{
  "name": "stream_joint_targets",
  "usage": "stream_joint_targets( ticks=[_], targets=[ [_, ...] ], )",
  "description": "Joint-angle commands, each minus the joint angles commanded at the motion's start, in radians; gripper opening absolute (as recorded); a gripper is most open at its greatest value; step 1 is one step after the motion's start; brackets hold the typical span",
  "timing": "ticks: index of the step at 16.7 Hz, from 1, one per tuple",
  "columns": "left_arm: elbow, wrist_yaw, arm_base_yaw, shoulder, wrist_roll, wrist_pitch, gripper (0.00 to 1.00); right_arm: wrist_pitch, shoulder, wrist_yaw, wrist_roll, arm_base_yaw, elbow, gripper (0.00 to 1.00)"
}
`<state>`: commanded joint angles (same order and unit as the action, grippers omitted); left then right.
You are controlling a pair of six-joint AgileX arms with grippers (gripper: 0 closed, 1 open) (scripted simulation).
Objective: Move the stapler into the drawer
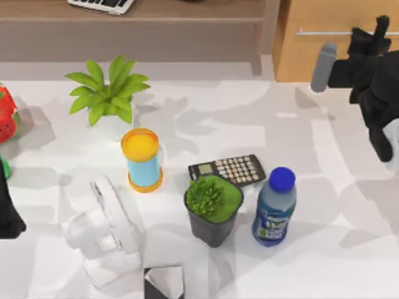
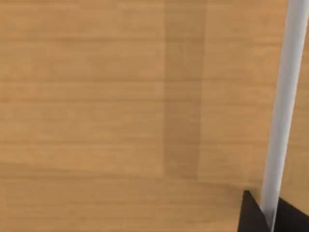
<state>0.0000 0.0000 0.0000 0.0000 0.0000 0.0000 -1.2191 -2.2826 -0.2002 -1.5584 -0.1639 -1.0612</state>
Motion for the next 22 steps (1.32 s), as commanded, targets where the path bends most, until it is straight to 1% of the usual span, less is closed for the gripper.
stream_joint_targets(
  ticks=[6, 13, 19, 22],
  targets=[
    [0.000, 0.000, 0.000, 0.000, 0.000, 0.000, 1.00, -0.005, 0.004, 0.001, 0.002, -0.007, 0.018, 0.00],
    [0.000, 0.000, 0.000, 0.000, 0.000, 0.000, 1.00, -0.139, 0.108, -0.029, 0.006, -0.034, 0.260, 0.00],
    [0.000, 0.000, 0.000, 0.000, 0.000, 0.000, 1.00, -0.156, 0.120, -0.033, 0.005, -0.038, 0.287, 0.00],
    [0.000, 0.000, 0.000, 0.000, 0.000, 0.000, 1.00, -0.191, 0.139, -0.042, 0.005, -0.054, 0.355, 0.00]
  ],
)
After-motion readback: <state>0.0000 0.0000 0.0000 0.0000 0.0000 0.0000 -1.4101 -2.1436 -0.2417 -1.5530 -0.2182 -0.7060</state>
